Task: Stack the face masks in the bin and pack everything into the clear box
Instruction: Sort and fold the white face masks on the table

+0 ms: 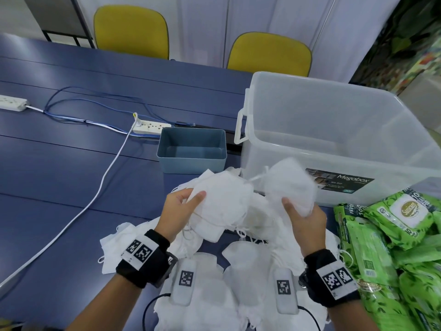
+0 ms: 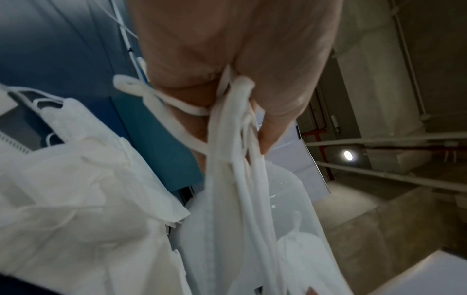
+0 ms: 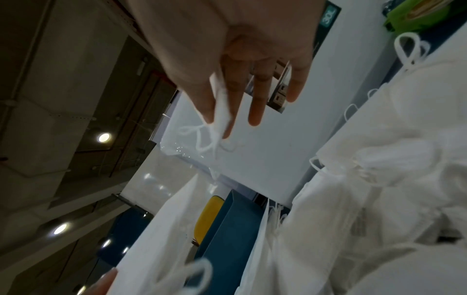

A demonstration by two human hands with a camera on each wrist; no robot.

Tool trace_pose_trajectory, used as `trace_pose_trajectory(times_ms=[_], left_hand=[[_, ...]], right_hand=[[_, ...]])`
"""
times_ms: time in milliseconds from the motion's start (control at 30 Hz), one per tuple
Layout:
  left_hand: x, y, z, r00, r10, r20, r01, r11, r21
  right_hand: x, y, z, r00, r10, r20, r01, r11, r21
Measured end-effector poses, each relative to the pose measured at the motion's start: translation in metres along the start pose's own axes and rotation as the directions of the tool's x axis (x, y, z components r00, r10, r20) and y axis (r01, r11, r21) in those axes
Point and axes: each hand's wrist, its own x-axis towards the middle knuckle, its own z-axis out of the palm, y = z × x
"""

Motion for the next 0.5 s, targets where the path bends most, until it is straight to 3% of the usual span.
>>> trace_pose_trajectory(times_ms=[133, 233, 333, 500], left_hand=[[0.001, -0.002, 0.003, 0.997, 0.036, 0.074, -0.046, 0.989, 0.140], [0.000, -0.002, 0.004, 0.988, 0.039, 0.149, -0.071, 0.974, 0.216], [0.003, -0.009, -0.001, 0.983, 0.053, 0.176, -0.120, 0.909, 0.399], [0.003, -0.011, -0.003, 0.959, 0.037, 0.280, -0.181, 0.844, 0.506]], right_hand=[[-0.003, -0.009, 0.006, 0.998, -0.032, 0.045, 0.035, 0.998, -0.052], [-0.007, -0.014, 0.014, 0.996, 0.011, 0.091, -0.016, 0.998, 0.057], [-0.009, -0.018, 0.016, 0.989, -0.001, 0.145, -0.023, 0.986, 0.163], [-0.012, -0.018, 0.021, 0.938, -0.052, 0.343, 0.050, 0.999, 0.017]])
